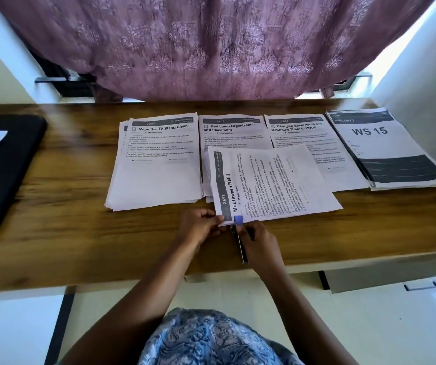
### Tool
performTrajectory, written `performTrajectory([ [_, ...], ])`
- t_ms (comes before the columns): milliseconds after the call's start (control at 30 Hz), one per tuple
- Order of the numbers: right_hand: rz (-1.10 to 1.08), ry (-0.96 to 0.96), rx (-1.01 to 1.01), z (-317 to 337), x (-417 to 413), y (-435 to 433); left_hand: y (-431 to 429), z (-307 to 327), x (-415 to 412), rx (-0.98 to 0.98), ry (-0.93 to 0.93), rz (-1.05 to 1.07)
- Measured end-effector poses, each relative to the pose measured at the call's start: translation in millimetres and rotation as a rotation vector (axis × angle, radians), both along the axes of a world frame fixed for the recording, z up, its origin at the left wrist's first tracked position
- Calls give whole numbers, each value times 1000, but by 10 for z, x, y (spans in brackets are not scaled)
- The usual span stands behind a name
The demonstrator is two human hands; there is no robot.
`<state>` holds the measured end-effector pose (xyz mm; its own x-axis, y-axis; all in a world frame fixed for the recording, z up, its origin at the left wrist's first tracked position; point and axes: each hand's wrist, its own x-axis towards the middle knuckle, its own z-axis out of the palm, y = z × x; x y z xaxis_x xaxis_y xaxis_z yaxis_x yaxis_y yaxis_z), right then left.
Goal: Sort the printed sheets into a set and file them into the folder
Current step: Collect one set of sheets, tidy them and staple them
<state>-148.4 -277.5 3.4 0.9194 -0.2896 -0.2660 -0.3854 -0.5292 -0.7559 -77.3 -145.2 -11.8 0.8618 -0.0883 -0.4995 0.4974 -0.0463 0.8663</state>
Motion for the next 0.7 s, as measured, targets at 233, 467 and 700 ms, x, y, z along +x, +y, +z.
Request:
performTrajectory([
  [233,59,-34,-228,104,28,81,-10,26,-30,17,-22,12],
  [467,51,-51,-280,81,-7,47,-18,-22,-41,54,-44,-6],
  [700,103,-52,-460,68,40,95,-4,-49,-50,67,-62,-25],
])
